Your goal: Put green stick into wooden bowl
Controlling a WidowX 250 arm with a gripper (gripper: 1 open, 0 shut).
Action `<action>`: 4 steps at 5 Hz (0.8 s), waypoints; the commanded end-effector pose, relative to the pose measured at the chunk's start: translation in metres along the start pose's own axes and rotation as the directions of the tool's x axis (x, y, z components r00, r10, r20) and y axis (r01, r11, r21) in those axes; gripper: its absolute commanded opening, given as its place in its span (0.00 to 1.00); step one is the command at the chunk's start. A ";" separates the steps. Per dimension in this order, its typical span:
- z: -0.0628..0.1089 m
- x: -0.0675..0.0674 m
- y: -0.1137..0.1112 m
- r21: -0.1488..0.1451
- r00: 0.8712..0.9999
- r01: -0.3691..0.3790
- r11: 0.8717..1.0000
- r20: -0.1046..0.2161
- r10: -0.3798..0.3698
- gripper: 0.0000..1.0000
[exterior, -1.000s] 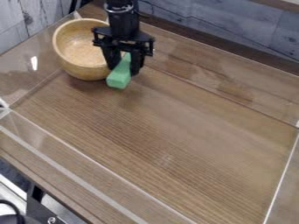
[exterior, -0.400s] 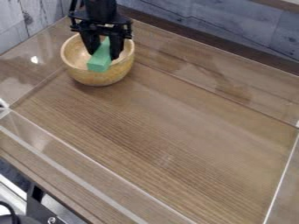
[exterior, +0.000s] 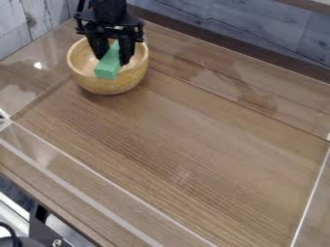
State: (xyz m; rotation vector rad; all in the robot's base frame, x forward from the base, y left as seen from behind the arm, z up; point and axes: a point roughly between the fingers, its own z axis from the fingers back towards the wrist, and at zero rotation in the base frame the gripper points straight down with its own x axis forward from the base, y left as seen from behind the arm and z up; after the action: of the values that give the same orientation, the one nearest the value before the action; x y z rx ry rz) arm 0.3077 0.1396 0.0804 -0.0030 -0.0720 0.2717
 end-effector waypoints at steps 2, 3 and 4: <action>0.019 0.008 0.010 0.024 0.996 -0.013 1.000 0.087 0.011 0.00; 0.014 0.009 0.012 0.028 0.996 -0.014 1.000 0.085 0.012 0.00; 0.008 0.011 0.013 0.032 0.996 -0.016 0.999 0.083 0.013 0.00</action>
State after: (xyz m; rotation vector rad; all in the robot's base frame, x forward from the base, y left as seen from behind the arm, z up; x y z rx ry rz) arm 0.3116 0.1479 0.0745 0.0220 -0.1029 0.2758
